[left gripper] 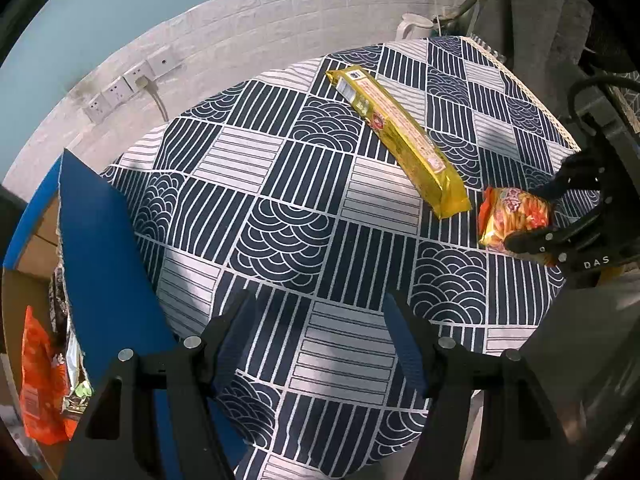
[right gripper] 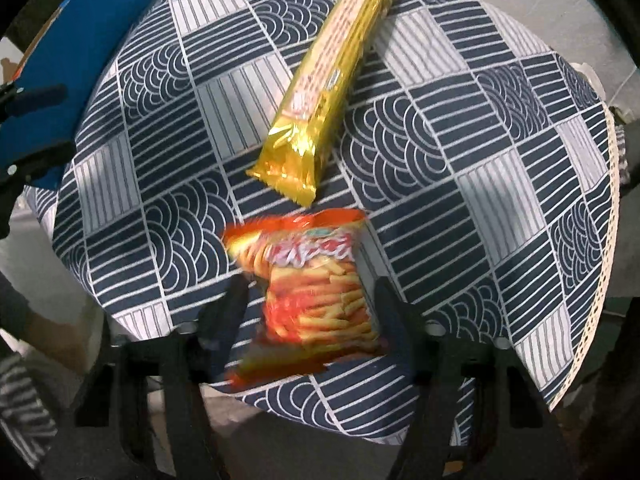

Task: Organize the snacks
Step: 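Lower the right tool onto the orange snack packet and close it, then grasp the yellow wrapped bar with the left tool while the right holds the orange packet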

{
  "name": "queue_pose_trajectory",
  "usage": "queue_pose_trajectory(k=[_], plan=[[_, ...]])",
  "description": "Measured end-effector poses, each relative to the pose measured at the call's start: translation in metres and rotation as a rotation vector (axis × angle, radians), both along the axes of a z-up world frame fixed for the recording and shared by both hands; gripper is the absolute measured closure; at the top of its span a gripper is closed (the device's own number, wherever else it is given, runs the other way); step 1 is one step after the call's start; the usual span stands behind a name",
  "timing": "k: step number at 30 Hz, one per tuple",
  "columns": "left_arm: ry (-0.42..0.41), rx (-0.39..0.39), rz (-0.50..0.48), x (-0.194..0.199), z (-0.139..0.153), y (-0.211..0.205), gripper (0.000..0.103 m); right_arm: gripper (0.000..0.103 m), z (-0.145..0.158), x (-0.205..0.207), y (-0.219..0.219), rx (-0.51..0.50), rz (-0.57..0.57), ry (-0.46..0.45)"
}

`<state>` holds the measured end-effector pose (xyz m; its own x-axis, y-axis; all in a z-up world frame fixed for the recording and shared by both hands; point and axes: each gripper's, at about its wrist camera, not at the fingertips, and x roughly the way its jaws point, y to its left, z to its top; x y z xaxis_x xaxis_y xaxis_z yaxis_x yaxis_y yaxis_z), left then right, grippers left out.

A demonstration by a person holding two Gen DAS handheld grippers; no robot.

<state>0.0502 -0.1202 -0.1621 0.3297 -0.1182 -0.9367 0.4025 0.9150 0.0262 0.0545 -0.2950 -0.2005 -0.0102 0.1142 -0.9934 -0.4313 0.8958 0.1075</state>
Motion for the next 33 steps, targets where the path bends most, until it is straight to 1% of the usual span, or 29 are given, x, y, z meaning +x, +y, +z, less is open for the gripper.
queue_pose_trajectory(k=[4,7,10,16,22,24,25,26,33], plan=[[-0.006,0.004,-0.015,-0.002,0.001,-0.005,0.035,0.061,0.002,-0.003,-0.004,0.011,-0.011,-0.005],[-0.008,0.001,-0.017,-0.003,0.002,-0.007,0.035,0.063,0.006,-0.002,-0.008,0.005,-0.02,-0.017],[-0.011,-0.011,-0.012,-0.001,0.004,-0.009,0.035,0.063,0.019,0.001,-0.014,0.014,-0.04,-0.045],[-0.017,-0.042,0.027,0.011,0.008,-0.014,0.035,0.063,0.052,0.01,-0.028,0.038,-0.131,-0.147],[-0.019,-0.047,0.054,0.034,0.011,-0.03,0.035,0.063,0.073,0.036,-0.053,0.052,-0.241,-0.233],[-0.027,-0.038,0.055,0.042,0.014,-0.039,0.034,0.063,0.074,0.047,-0.059,0.045,-0.255,-0.247],[-0.028,-0.034,0.055,0.047,0.015,-0.043,0.03,0.063,0.076,0.052,-0.062,0.038,-0.258,-0.256],[-0.029,-0.03,0.059,0.052,0.015,-0.047,0.028,0.063,0.076,0.055,-0.063,0.032,-0.257,-0.262],[-0.021,-0.025,0.089,0.093,0.017,-0.078,0.027,0.063,0.075,0.091,-0.077,0.039,-0.279,-0.286]])
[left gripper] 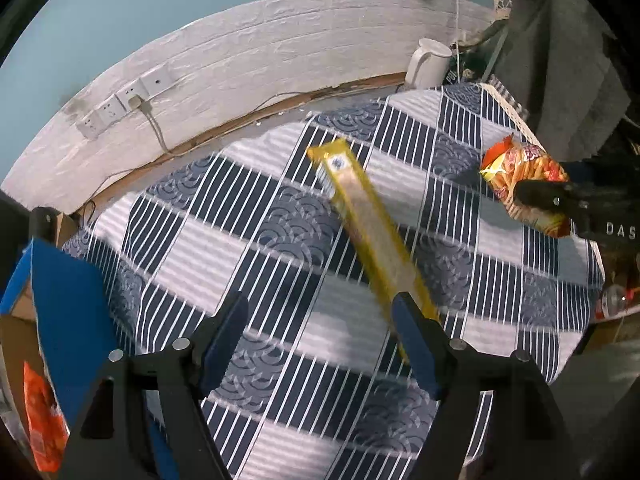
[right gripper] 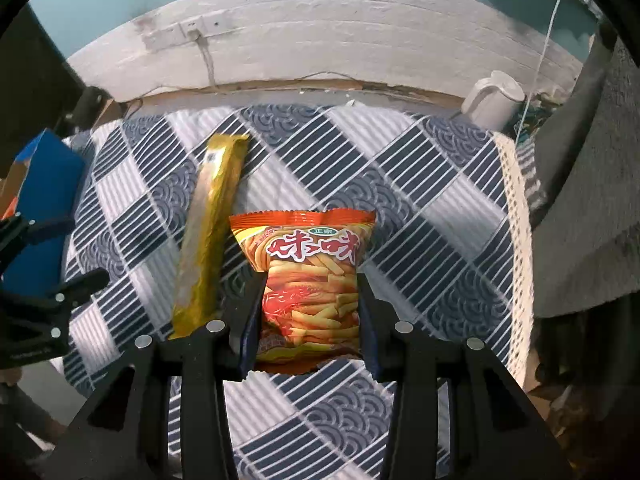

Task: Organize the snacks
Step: 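Grasp the yellow wrapped bar with the left tool while the right holds the orange packet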

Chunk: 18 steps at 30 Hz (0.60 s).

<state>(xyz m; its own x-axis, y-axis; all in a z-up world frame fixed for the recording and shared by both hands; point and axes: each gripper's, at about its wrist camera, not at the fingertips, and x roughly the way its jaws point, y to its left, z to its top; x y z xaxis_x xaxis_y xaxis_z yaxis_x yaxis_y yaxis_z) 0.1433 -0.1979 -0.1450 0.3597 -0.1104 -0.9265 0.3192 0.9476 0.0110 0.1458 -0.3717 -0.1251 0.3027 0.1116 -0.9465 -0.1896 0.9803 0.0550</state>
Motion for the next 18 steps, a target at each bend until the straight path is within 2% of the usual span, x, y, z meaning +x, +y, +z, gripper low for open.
queue_pose_trajectory(k=[3,11,18], plan=[[-0.001,-0.002,0.012,0.015,-0.002,-0.011,0.021,0.063,0.0,0.013,-0.008,-0.02,0.01,-0.004],[0.068,-0.068,0.089,0.047,-0.03,-0.027,0.021,0.063,-0.011,0.033,-0.023,-0.063,0.051,0.015],[0.107,-0.094,0.135,0.061,-0.055,-0.042,0.021,0.063,-0.026,0.039,-0.031,-0.017,0.036,0.023]])
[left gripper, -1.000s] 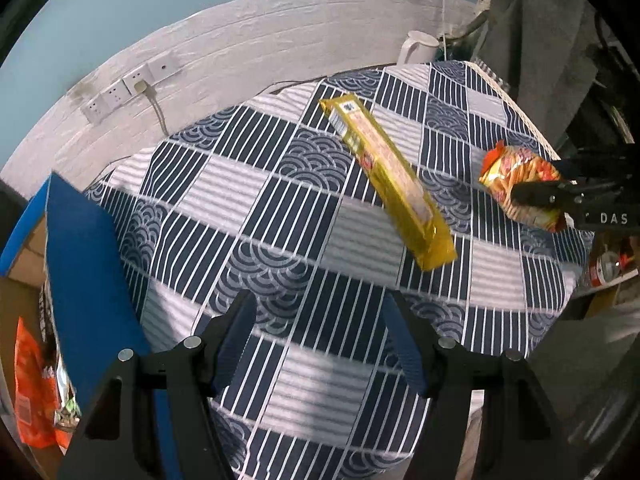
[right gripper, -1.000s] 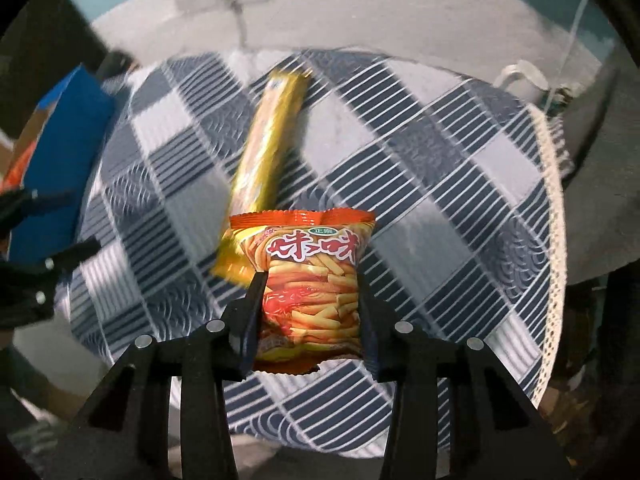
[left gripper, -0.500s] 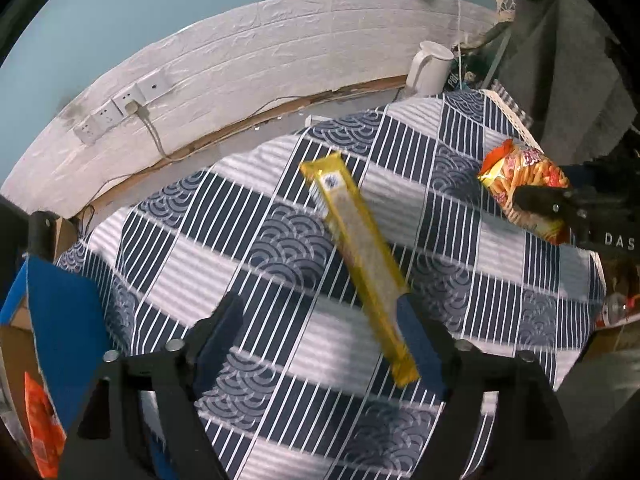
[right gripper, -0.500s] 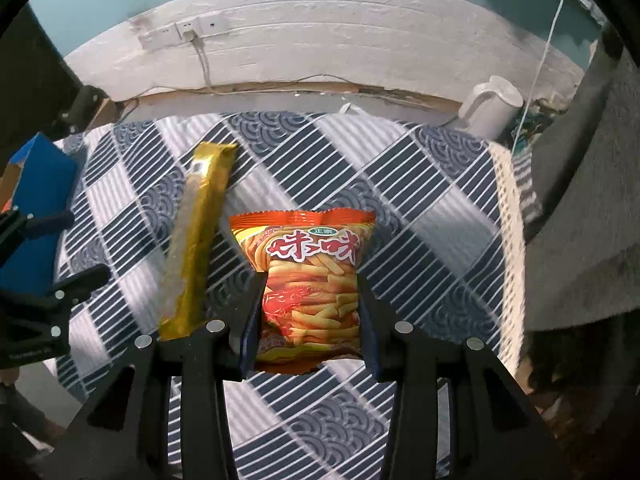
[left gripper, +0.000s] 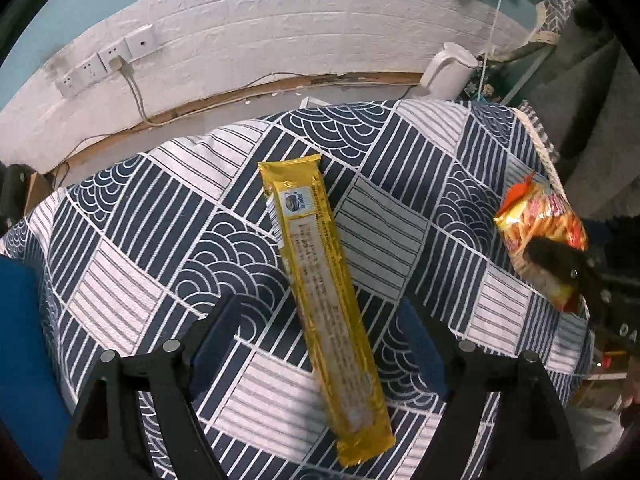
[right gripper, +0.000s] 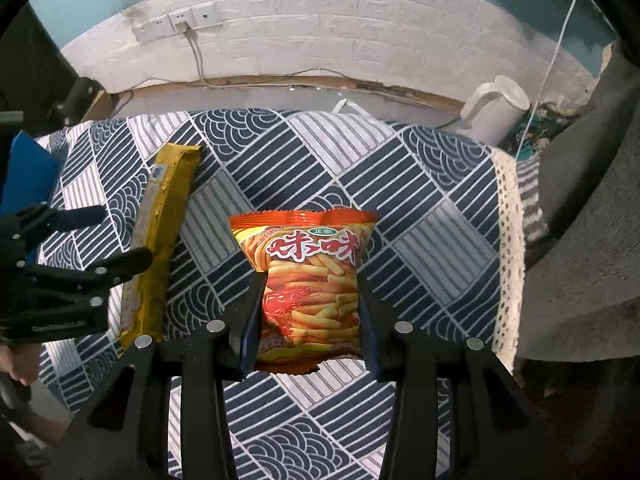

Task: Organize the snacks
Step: 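Grasp the yellow wrapped bar with the left tool while the right holds the orange packet, then carry the yellow bar with the left tool while the right carries the orange packet to the box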

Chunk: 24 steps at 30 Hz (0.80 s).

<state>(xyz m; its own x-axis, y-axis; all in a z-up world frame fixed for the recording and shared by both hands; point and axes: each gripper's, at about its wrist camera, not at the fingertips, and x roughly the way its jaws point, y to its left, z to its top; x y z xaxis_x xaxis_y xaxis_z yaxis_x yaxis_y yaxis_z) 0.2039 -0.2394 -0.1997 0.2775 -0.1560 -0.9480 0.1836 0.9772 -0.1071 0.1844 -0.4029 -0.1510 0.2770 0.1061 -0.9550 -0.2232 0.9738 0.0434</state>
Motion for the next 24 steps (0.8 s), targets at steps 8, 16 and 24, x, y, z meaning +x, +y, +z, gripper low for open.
queue_pose_trajectory(k=[8,16,24], plan=[[0.032,0.01,0.026,0.002,-0.026,-0.005,0.029,0.063,-0.015,-0.002,-0.009,0.014,-0.024,0.025],[0.033,0.024,-0.026,-0.004,-0.03,-0.006,0.07,0.063,-0.017,-0.001,-0.007,0.017,-0.024,0.022],[0.009,0.02,-0.043,-0.013,-0.011,0.015,0.074,0.063,-0.01,-0.004,0.007,0.01,-0.002,0.003]])
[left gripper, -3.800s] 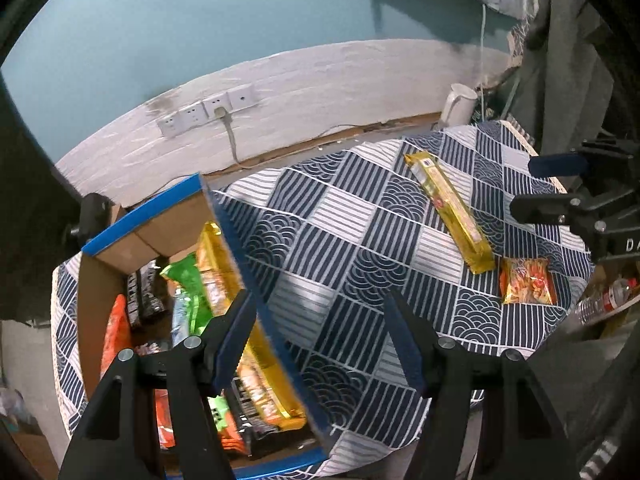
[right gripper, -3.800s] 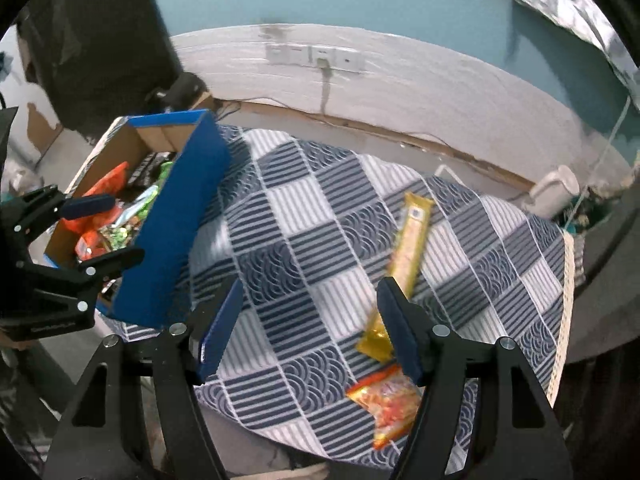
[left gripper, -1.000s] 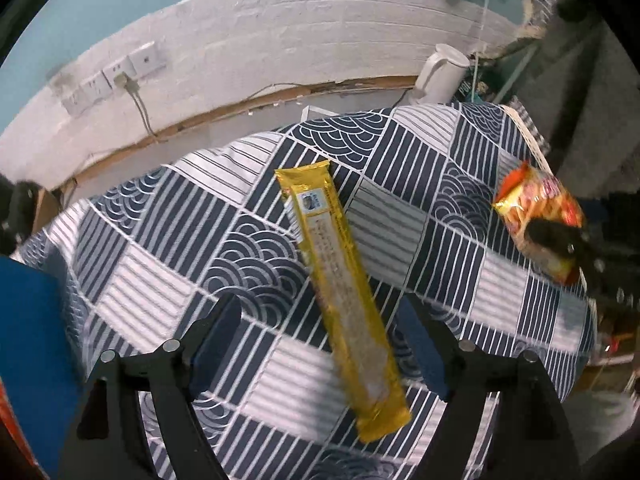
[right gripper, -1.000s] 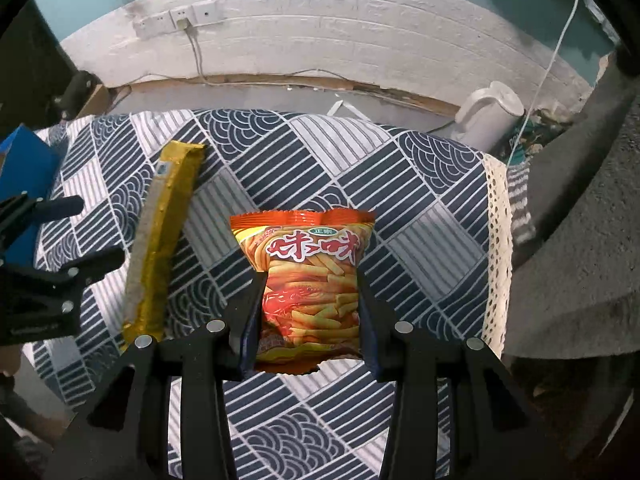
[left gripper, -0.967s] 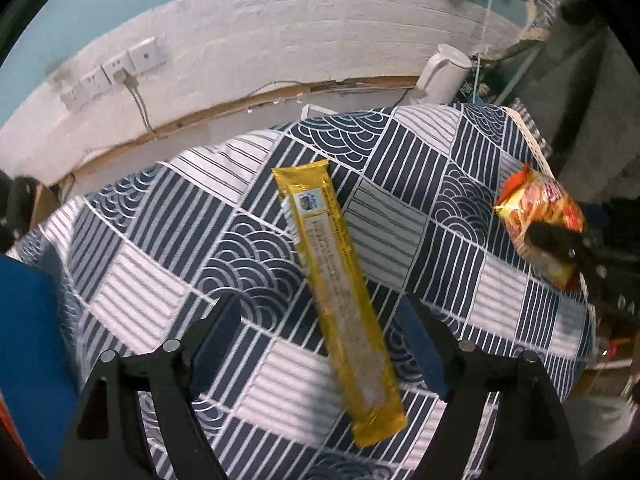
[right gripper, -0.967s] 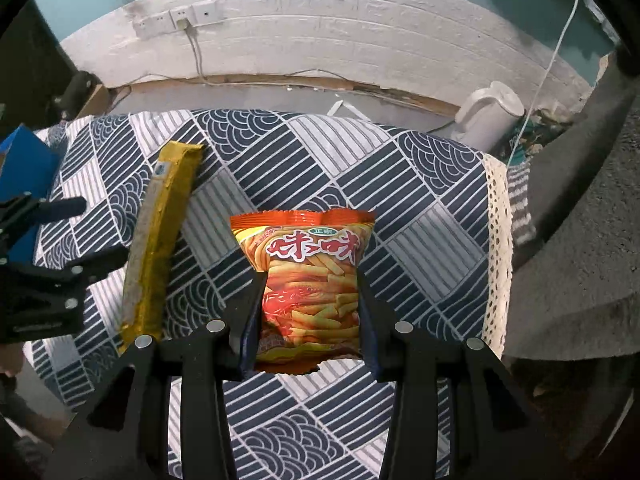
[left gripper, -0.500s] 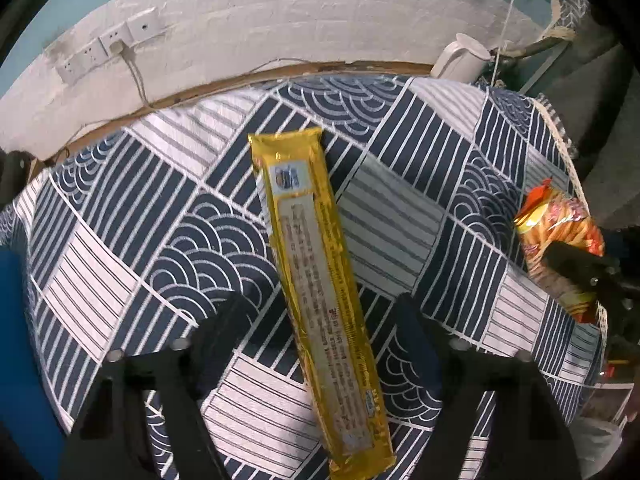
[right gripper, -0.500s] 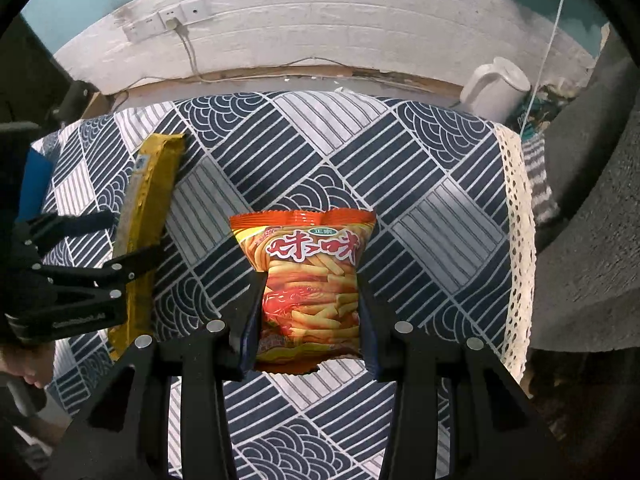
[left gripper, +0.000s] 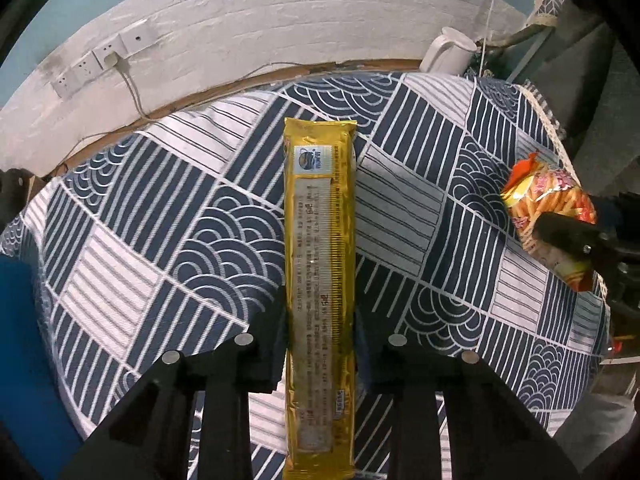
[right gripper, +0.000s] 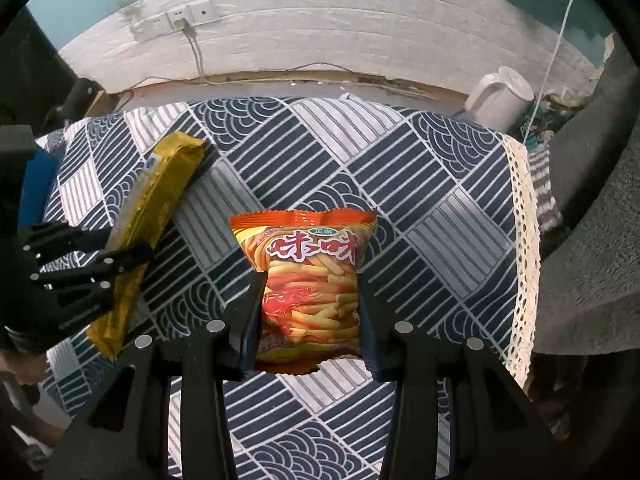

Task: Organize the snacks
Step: 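Carry the yellow bar with the left tool while the right carries the orange packet to the box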

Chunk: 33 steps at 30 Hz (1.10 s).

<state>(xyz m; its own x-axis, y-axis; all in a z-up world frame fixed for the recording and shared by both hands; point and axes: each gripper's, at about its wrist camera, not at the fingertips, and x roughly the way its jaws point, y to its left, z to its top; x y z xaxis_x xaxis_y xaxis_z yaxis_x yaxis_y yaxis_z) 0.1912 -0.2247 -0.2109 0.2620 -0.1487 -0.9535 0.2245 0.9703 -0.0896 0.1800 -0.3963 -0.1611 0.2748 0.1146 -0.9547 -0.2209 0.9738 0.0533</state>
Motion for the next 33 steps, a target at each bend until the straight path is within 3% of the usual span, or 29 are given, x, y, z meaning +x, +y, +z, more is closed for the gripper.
queue_pose_trajectory(k=[15,33], plan=[[-0.09,0.035,-0.078,-0.033,0.059,0.046,0.074,0.063,0.033,-0.019,0.041,0.015,0.055,-0.061],[-0.216,0.056,-0.085,-0.096,0.136,0.122,0.074,0.063,0.11,-0.058,0.124,0.07,0.178,-0.19]])
